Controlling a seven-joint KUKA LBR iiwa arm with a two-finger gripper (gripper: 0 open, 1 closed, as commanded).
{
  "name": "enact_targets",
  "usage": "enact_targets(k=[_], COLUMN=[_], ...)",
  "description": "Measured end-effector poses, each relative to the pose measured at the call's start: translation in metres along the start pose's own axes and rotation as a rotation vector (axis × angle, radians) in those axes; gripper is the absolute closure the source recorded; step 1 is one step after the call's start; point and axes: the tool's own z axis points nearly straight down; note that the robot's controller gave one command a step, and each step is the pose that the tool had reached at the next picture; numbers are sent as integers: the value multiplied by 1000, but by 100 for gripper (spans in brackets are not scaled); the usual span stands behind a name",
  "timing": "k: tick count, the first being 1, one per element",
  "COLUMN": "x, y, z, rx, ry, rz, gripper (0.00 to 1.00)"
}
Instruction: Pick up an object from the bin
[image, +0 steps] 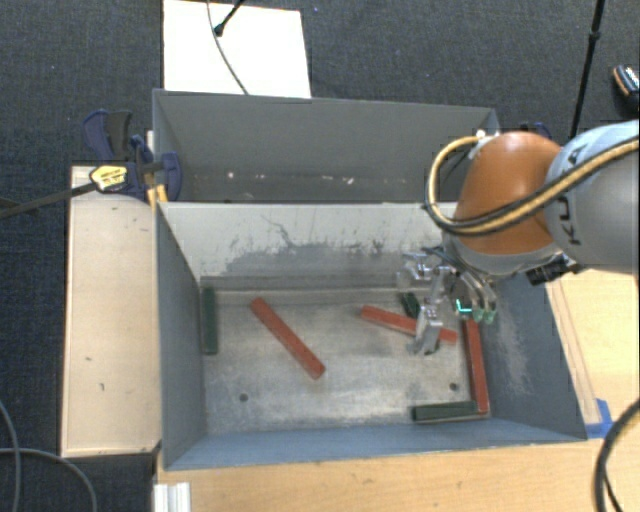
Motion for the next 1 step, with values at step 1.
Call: enact_targets(k=[1], x=[-9], y=[6], z=[65], rx=[0], ry=[-2], rz=[357], gripper=[0])
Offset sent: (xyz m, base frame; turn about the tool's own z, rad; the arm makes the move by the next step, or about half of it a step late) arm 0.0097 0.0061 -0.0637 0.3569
